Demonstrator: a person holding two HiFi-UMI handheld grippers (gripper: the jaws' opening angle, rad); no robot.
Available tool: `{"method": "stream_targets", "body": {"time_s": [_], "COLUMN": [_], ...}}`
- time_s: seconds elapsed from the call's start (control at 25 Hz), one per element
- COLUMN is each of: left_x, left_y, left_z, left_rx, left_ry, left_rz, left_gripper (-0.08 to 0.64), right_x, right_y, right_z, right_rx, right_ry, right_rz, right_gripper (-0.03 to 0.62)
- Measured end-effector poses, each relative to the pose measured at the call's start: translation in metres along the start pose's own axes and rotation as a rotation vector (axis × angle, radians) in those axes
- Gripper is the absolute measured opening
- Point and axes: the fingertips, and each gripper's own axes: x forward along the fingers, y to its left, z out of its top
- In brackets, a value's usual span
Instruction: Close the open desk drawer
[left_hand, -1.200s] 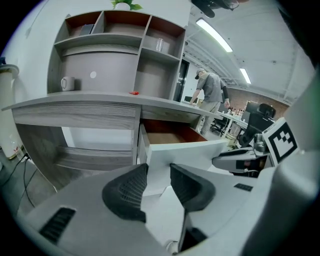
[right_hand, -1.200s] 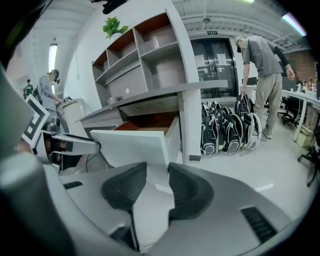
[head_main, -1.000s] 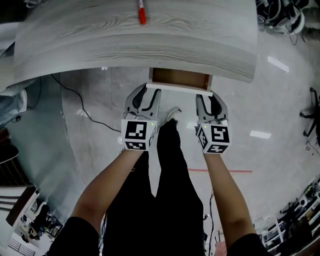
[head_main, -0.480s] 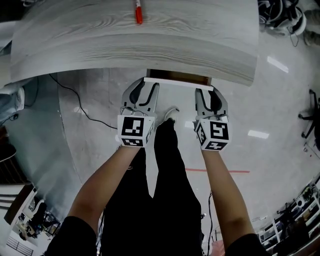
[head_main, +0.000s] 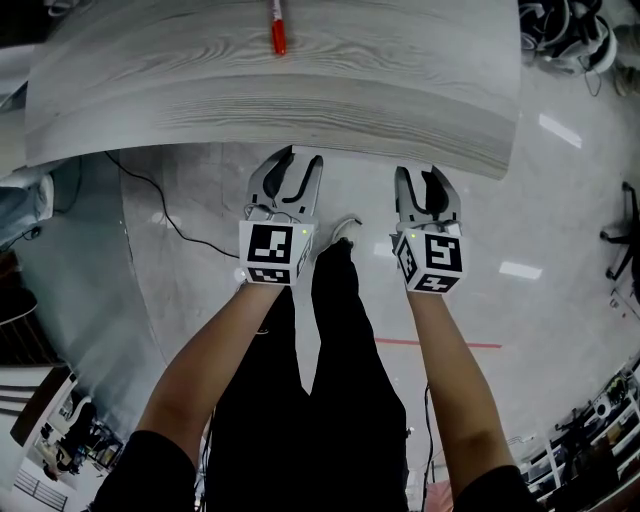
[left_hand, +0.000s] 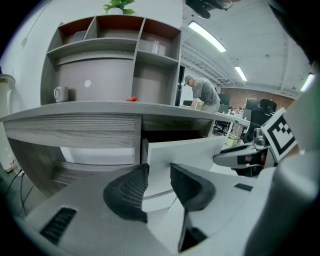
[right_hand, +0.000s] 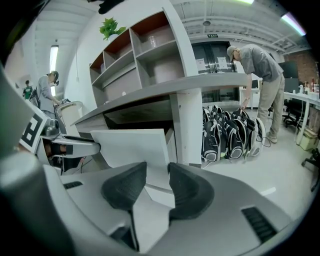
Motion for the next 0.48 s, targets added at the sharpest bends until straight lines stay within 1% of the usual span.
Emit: {"method": "stream_targets", "body": {"time_s": [0.32,0.48], "left_x": [0.007,0.012], "left_y": [0.003,0.004], "left_z": [0.005,0.008], "left_rx": [0.003,0.003], "left_ry": [-0.007,-0.006], "left_rz": [0.006,0.005], "left_gripper": [0.147,0.147], "right_x": [0.008,0.012], "right_y": [-0.003,-0.007], "right_z": [0.004,0.009], "right_rx": [-0.005,0.011], "right_ry": [-0.008,-0.015], "right_rz": [0.02,0.023], "right_gripper": [0.155,0.155]}}
